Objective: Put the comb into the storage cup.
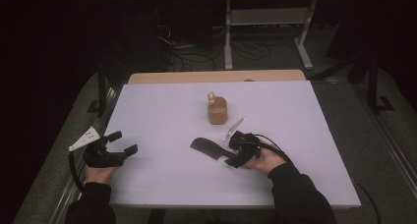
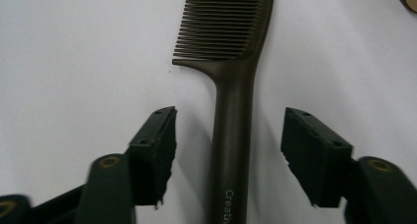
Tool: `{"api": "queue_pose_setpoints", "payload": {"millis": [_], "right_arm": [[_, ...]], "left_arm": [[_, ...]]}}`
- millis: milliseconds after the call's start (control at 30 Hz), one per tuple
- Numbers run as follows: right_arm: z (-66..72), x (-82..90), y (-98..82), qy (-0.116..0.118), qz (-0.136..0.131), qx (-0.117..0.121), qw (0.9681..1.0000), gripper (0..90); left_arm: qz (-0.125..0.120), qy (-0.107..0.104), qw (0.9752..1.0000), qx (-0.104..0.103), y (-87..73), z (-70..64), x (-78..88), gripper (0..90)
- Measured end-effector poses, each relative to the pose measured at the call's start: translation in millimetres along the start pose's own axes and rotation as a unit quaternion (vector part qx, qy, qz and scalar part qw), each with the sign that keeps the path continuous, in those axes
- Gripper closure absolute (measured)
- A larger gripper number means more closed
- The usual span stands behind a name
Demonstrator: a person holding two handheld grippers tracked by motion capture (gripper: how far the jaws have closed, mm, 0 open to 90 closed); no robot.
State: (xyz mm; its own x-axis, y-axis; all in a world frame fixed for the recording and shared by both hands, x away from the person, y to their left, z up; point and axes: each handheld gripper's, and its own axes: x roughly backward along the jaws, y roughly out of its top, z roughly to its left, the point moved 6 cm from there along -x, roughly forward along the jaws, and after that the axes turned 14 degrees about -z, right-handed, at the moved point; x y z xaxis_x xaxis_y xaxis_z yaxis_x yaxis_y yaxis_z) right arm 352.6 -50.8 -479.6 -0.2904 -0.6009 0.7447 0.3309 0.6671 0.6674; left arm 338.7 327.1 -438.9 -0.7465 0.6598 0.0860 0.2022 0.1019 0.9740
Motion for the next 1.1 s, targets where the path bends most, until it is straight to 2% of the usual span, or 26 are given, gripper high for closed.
{"api": "queue_pose_setpoints", "payload": {"millis": [633,1100], "right_arm": [[0.0,-2.8,-1.4,0.002,0.010,0.014,0.9999,67.8],[0.3,-2.8,-0.5,0.000,0.016,0.017,0.9997,71.3]], "left_arm": [[0.001,0.001,1.0000,0.001,-0.5,0.0,-0.5,0.0],[0.001,0.001,1.0000,0.001,-0.5,0.0,-0.5,0.0]]}}
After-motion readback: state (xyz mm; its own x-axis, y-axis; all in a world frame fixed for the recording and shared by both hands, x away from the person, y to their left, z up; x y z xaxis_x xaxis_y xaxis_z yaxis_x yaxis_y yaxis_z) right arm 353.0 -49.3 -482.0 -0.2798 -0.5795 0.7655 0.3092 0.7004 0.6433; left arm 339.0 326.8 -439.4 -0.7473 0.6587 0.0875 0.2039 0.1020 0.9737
